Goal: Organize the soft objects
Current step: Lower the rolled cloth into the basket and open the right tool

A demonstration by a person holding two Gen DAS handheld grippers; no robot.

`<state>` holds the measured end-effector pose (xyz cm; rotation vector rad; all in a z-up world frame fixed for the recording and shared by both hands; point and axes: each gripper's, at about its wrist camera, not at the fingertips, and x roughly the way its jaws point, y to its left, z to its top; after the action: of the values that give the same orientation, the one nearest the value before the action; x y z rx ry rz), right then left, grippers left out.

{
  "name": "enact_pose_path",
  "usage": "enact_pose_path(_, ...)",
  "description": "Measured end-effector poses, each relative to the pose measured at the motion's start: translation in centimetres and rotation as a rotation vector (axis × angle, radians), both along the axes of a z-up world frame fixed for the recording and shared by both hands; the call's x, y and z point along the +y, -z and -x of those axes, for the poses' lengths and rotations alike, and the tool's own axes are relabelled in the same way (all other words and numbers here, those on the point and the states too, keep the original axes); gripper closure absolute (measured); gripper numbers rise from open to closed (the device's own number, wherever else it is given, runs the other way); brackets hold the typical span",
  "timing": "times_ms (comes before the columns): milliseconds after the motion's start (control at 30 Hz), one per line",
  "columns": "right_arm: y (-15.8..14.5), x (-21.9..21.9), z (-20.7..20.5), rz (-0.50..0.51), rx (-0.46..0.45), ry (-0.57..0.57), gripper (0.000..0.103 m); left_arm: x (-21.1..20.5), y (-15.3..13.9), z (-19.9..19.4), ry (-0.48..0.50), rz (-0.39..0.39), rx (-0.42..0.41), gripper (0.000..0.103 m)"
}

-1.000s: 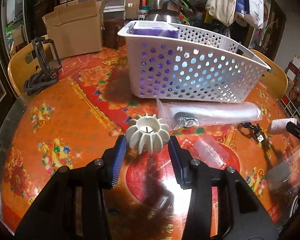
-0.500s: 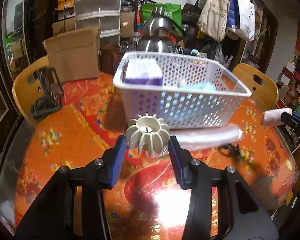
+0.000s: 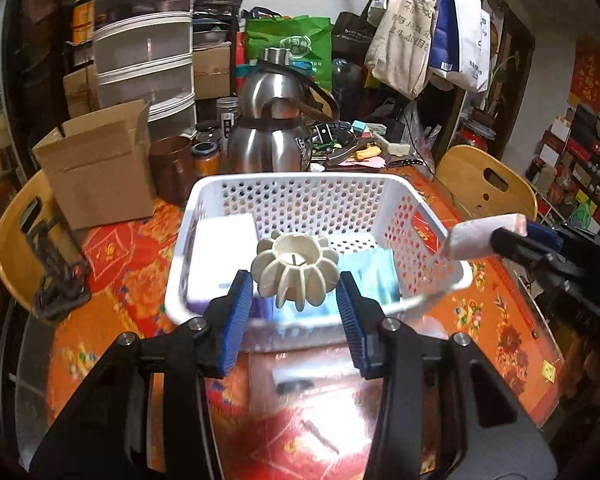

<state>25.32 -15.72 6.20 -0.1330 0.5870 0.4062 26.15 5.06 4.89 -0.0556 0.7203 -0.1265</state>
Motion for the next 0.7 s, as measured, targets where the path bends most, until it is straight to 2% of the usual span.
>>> enact_pose_path(167,0.5,0.5,-4.0,0.004,0.036,0.034,0.075,-1.2,-0.7,-4.9,0.014,-0.017,0.041,0.062)
enact_pose_path(367,2.7,0.7,-8.1,0.029,0.09,0.069,0.075,-2.8,1.1,-10.4,0.045,-0.013,0.107,0.062)
enact_pose_path(600,4.9,1.6,-9.9,0.053,0.11,0.047,0.075,-3.6,3.0,-13.3,0.039,-0.035,0.137,0.061)
enact_pose_path(667,5.0,1.4,-10.3,0.026,0.115,0.054,0.075,-3.9,3.2,-13.7,0.035,-0.045,0.133,0.055)
enact_pose_path(700,5.0,1.2,-10.3,0.016,0.106,0.064,0.075,-3.9,3.3,-13.8,0.036,-0.048,0.128,0.047)
